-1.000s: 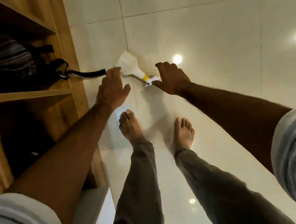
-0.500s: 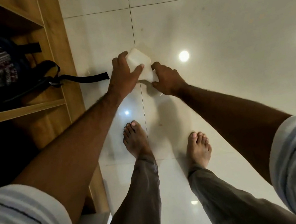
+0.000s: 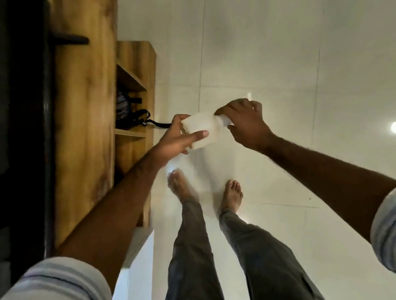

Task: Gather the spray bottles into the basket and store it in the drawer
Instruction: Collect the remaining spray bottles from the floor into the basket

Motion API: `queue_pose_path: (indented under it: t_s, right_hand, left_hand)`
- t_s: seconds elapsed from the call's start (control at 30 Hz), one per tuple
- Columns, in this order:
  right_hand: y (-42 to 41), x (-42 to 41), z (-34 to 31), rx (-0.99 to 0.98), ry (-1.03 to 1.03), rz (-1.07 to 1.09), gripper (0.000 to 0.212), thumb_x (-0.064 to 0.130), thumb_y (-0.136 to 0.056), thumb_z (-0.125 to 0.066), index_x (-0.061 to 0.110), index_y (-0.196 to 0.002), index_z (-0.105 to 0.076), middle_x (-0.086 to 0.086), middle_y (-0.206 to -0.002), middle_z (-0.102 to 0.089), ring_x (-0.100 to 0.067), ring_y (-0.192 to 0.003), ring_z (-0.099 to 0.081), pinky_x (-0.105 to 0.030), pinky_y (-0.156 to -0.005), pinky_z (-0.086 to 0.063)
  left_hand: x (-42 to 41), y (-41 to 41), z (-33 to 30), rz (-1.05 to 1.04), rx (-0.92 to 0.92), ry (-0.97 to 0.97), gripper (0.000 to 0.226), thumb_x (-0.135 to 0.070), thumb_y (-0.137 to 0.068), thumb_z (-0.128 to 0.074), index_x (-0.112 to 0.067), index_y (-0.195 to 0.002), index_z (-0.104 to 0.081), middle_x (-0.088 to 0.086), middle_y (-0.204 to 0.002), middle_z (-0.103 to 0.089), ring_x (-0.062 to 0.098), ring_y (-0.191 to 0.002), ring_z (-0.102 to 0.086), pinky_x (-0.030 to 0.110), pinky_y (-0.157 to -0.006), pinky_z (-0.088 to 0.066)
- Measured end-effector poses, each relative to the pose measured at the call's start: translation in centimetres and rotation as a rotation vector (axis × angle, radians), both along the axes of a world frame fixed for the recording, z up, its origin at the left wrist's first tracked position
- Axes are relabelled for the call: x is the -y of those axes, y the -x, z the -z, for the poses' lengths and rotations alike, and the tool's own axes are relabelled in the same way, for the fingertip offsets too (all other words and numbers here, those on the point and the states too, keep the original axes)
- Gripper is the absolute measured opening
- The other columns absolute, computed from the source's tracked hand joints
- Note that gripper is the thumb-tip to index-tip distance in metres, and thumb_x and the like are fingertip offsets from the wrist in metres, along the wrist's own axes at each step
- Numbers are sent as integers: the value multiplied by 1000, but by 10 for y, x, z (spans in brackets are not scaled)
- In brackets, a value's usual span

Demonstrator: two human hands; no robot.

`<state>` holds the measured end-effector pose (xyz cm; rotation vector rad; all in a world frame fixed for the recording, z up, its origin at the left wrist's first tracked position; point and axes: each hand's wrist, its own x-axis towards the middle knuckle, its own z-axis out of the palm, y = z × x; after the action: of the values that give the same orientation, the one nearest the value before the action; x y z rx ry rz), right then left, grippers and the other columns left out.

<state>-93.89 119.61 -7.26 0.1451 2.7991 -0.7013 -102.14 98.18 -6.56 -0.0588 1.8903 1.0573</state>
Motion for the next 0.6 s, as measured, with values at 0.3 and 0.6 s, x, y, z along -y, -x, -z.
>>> queue_pose_path:
  t_s: [0.3, 0.6]
  right_hand:
    - [-59, 67, -206, -107, 636, 624, 27, 27, -92, -68, 13, -109, -54, 0, -111, -56, -20, -100, -58, -29, -85, -46]
    - [-130, 185, -290, 335, 1158, 235, 30, 37, -96, -63, 19, -119, -54, -5, -112, -68, -26, -109, -67, -30, -76, -59]
  left_hand:
    - [33, -116, -192, -445, -117, -222, 71, -50, -71, -82, -36, -126, -39, -9, -120, -56, 12, -101, -66, 24, -66, -59]
    - [161, -278, -272, -644, -359, -299, 85, -36, -70, -88, -38, -133, -31, -3, -136, -46, 16, -119, -57, 34, -89, -61]
